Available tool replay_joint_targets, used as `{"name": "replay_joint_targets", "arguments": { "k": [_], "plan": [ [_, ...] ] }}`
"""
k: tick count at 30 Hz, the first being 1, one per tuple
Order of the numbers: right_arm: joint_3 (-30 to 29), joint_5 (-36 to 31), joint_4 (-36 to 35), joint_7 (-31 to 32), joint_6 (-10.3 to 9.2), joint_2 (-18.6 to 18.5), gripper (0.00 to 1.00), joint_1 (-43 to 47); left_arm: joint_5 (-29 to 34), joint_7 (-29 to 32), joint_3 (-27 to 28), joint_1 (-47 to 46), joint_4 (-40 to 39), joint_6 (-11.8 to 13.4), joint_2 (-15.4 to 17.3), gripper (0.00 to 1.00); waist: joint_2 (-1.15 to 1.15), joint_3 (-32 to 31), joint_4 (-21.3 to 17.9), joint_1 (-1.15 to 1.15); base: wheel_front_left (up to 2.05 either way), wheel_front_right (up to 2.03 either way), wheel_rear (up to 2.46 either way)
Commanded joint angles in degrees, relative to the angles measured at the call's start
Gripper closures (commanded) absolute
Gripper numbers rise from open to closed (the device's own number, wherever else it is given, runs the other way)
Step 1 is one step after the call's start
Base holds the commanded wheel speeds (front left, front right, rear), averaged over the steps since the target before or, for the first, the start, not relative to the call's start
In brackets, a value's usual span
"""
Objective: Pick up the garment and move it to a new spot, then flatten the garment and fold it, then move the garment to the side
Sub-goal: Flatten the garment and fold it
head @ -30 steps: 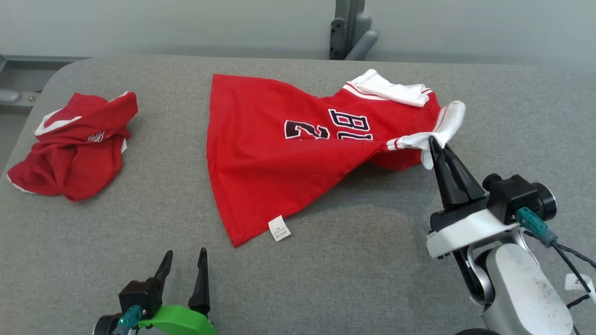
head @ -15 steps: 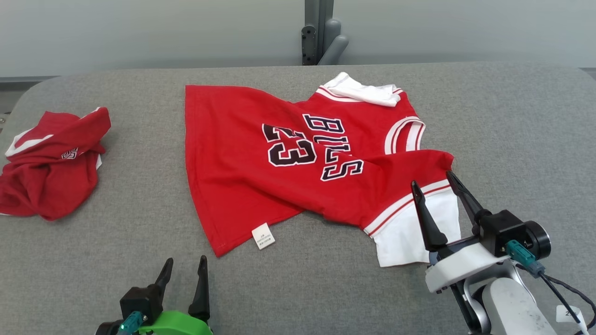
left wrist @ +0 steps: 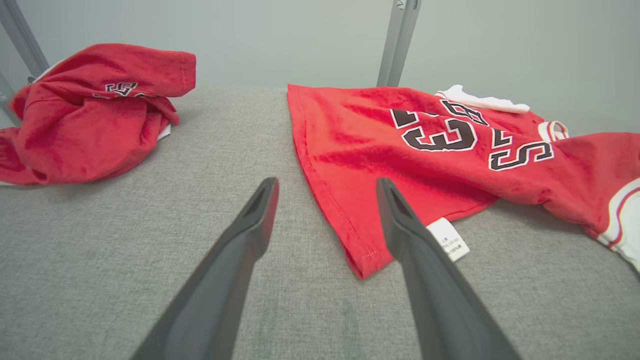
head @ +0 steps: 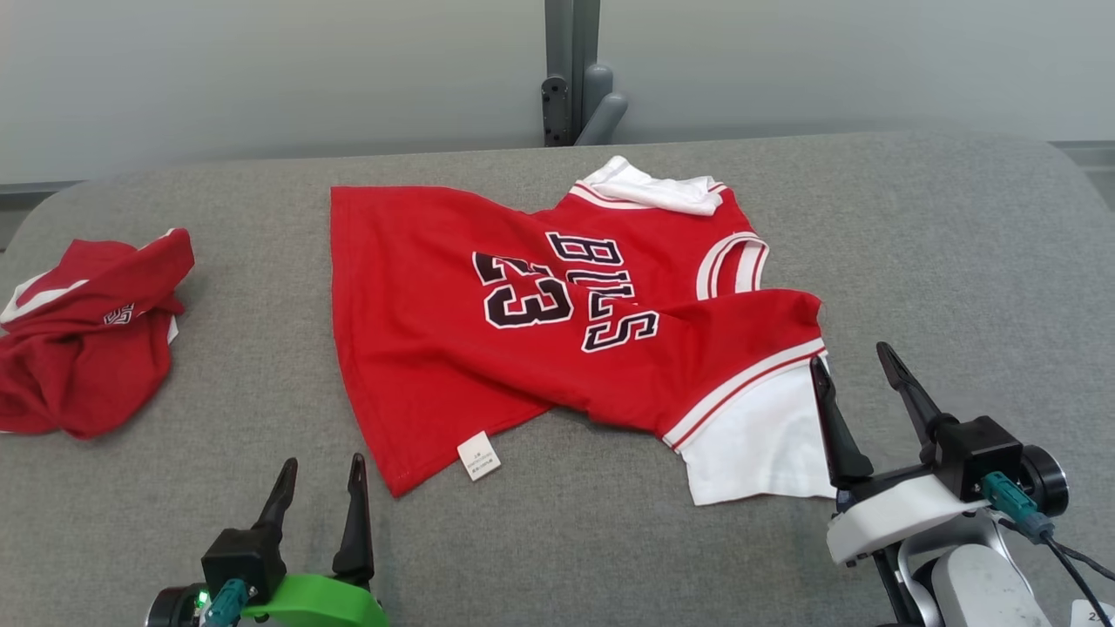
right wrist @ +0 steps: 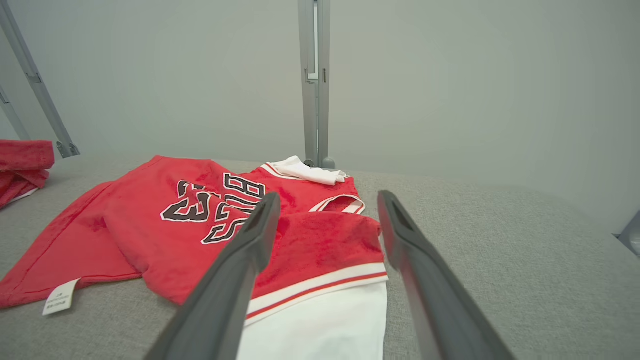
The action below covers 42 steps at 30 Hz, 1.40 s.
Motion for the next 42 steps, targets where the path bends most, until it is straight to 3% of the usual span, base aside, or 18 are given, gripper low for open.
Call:
{"name": "replay_joint_targets", "arguments": {
  "k": [1,13,27,33,42],
  "plan": [
    [-0.2,-0.3,-0.1,-0.1,-0.09,-0.1,0.0,0.9,0.3,0.0,0.4,1.3,-0.3,0.3,0.2,0.0,0.0,-0.4,-0.3,0.0,0.0,0.0,0.0],
    [-1.2,-0.1,1.5,-0.1,-0.1,0.9,0.0,4.1,2.3,0.0,3.4,4.6,-4.6,0.9,0.2,0.0,0.0,-2.6,-1.9,0.0,0.0,0.0,0.0],
    [-1.5,-0.1,3.1,-0.1,-0.09,1.4,0.0,6.9,2.7,0.0,3.0,6.7,-5.3,0.1,0.2,0.0,0.0,-3.9,-1.8,0.0,0.0,0.0,0.0],
    [-1.8,-0.5,4.4,-0.1,-0.1,1.5,0.0,6.1,1.3,0.0,1.7,5.4,-4.8,0.5,0.2,0.0,0.0,-2.1,-1.7,0.0,0.0,0.0,0.0],
    [-2.2,-1.1,8.2,-0.1,-0.1,1.0,0.0,1.7,-0.7,0.0,-1.5,0.4,-3.5,0.6,0.2,0.0,0.0,6.9,-2.1,0.0,0.0,0.0,0.0]
  ]
}}
